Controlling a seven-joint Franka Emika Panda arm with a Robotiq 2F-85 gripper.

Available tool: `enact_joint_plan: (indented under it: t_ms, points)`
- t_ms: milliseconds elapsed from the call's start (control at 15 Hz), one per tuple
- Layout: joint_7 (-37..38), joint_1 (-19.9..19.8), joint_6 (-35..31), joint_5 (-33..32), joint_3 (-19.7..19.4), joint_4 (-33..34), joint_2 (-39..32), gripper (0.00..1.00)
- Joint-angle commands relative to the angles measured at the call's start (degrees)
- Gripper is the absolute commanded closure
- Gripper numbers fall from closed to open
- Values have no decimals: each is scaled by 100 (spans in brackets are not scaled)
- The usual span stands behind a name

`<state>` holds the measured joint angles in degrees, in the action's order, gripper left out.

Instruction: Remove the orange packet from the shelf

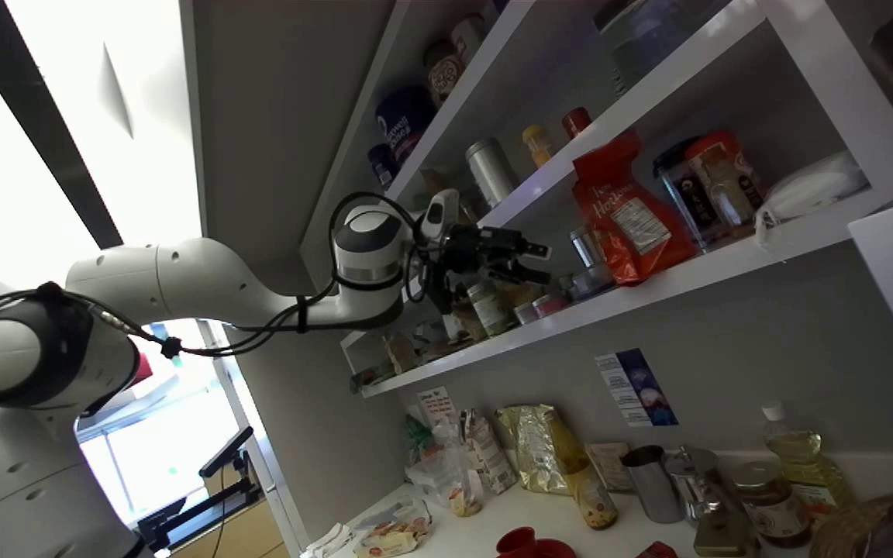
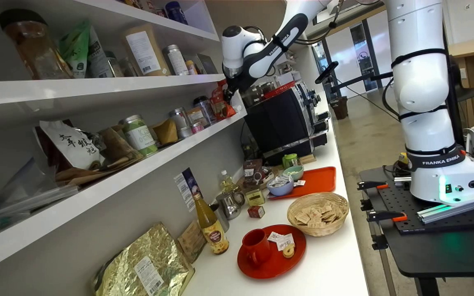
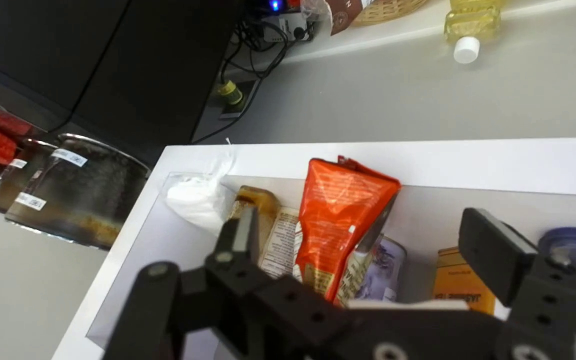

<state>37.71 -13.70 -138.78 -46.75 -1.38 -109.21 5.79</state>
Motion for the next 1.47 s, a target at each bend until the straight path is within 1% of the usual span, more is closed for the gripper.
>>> enact_joint_plan:
  t_ms: [0,133,400,733,1000,1200,1333,1400]
  points:
    - [-279,110,-9,-68,-288,809,-558,0]
    - [-406,108,-18,-68,-430,1066,-723,0]
    - [-1145,99,-324,456,-664,1331,-960,0]
    - [-2516,72,-665,1674,-809,1648,-1302,0]
    - [-3474,62,-703,2543,-830,1946,-1562,0]
    - [-4036,52,-646,3037,-798,2194,-1759,0]
    - [-4278,45,-575,3252,-792,2376,-1895,0]
    - [-4381,41,-554,3336,-786,2443,-1943,25]
